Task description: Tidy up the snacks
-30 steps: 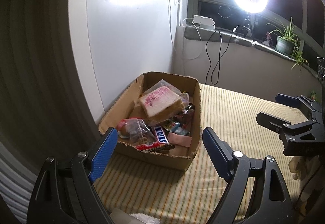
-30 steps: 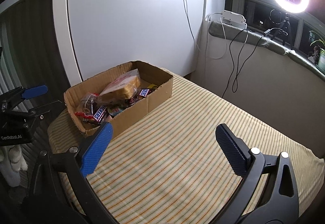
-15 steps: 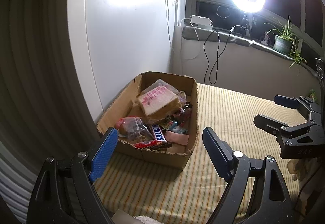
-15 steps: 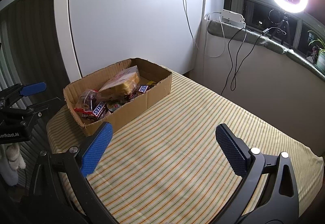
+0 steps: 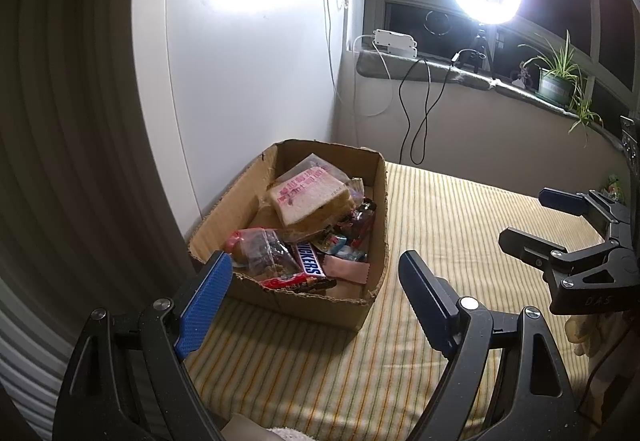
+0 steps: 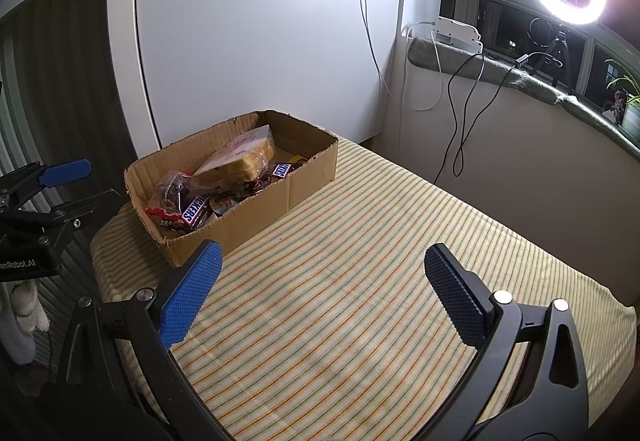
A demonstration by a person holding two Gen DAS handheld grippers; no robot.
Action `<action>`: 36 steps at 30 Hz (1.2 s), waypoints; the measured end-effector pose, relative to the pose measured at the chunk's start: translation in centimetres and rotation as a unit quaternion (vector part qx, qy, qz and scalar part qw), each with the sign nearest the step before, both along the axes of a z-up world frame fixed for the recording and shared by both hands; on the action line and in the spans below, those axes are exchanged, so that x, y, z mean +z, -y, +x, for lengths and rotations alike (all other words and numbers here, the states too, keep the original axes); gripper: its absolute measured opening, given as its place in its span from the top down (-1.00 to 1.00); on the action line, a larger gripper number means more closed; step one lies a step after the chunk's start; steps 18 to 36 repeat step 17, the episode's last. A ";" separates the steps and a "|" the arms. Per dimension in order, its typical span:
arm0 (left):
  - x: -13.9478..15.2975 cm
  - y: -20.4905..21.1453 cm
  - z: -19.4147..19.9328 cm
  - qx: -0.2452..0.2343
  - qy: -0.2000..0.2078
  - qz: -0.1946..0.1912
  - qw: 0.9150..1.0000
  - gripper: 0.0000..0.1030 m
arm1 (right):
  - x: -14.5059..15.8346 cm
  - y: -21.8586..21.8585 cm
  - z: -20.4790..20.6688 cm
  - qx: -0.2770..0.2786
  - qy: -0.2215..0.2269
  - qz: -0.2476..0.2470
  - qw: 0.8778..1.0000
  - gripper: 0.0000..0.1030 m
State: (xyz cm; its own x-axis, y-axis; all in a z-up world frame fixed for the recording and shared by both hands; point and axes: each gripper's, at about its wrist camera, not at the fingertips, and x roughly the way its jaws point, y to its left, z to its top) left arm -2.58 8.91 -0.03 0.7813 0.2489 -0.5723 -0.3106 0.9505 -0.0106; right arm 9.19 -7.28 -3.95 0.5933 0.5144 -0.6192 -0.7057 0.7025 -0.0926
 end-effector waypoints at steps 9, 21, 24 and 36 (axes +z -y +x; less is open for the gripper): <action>0.0 0.2 0.0 0.000 -0.001 0.001 1.000 -0.66 | -0.2 0.2 -0.1 -0.001 -0.002 -0.002 1.000 -1.00; -0.3 0.7 0.1 -0.009 -0.004 0.007 1.000 -0.66 | -0.5 0.5 0.0 -0.006 -0.006 -0.002 1.000 -1.00; -0.3 0.7 0.1 -0.009 -0.004 0.007 1.000 -0.66 | -0.5 0.5 0.0 -0.006 -0.006 -0.002 1.000 -1.00; -0.3 0.7 0.1 -0.009 -0.004 0.007 1.000 -0.66 | -0.5 0.5 0.0 -0.006 -0.006 -0.002 1.000 -1.00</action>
